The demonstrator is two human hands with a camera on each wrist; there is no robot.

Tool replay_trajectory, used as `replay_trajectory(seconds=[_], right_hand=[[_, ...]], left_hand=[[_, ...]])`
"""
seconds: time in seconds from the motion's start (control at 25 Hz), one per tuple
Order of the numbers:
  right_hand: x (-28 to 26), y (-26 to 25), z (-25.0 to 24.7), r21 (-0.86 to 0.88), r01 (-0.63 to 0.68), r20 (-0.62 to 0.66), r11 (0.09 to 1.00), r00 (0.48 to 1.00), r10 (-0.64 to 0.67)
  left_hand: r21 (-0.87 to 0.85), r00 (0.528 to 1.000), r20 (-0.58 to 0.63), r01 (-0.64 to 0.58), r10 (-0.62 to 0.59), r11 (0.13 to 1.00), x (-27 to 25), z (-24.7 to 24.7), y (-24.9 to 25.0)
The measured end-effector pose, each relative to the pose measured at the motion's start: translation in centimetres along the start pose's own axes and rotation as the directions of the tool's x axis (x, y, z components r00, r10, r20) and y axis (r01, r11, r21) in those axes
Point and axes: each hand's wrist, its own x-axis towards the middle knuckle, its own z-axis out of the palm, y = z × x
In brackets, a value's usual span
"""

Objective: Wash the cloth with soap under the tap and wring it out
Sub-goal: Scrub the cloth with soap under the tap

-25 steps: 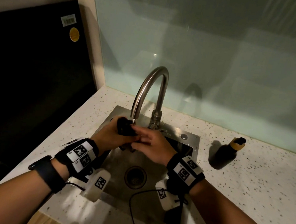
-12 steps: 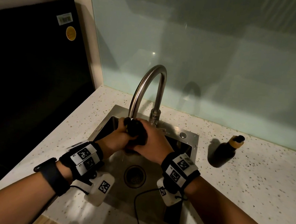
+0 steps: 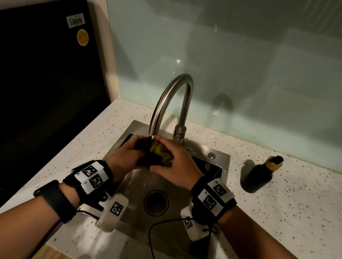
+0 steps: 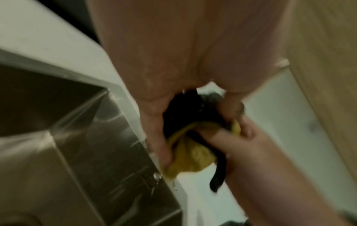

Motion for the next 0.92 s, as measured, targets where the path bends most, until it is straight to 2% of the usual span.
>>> replay_trajectory(seconds=[0.16, 0.24, 0.32, 0.36, 0.44, 0.56, 0.72, 0.84, 0.92], right_hand=[[0.1, 0.0, 0.0, 0.048, -0.085, -0.098, 0.995, 0.991, 0.089], [0.3, 0.0, 0.2, -0.013, -0.080, -0.171, 0.997, 0.982, 0.076], [0.1, 0.0, 0.4, -0.036, -0.049, -0.218, 0.998, 0.975, 0.040], [0.0, 0.1, 0.5, -0.044, -0.026, -0.201, 0.999, 0.979, 0.016], [-0.1, 0.3, 0.8, -0.006, 0.016, -0.085, 1.000, 0.996, -0.017], [-0.3, 0.9, -0.2, 0.147, -0.073, 0.051, 0.987, 0.997, 0.066], [-0.2, 0.4, -1.3, 0.080, -0.108, 0.052, 0.991, 0.993, 0.104], [-0.2, -0.2, -0.4, 0.238, -0.100, 0.076, 0.966, 0.994, 0.084], [0.0, -0.3, -0.2, 0.408, -0.152, 0.118, 0.900, 0.987, 0.113]], left_hand=[[-0.022, 1.000, -0.010, 0.015, -0.015, 1.000, -0.2, 0.7, 0.3], [-0.105, 0.996, 0.043, 0.077, -0.073, 0.991, -0.4, 0.8, 0.5], [-0.066, 0.990, 0.090, 0.116, -0.110, 0.991, -0.1, 0.7, 0.3], [-0.004, 0.990, 0.099, 0.101, -0.100, 0.995, 0.1, 0.7, 0.1], [0.057, 0.997, 0.053, 0.049, -0.053, 0.997, 0.6, 0.6, -0.3], [0.043, 1.000, -0.010, 0.005, -0.004, 0.999, 1.1, 0.0, -0.8], [0.033, 0.999, 0.030, -0.014, 0.013, 0.999, 1.0, 0.2, -1.4], [0.109, 0.992, 0.081, -0.103, 0.094, 0.989, 1.1, 0.9, -0.9], [0.204, 0.992, 0.085, -0.113, 0.098, 0.972, 0.9, 0.9, -0.2]])
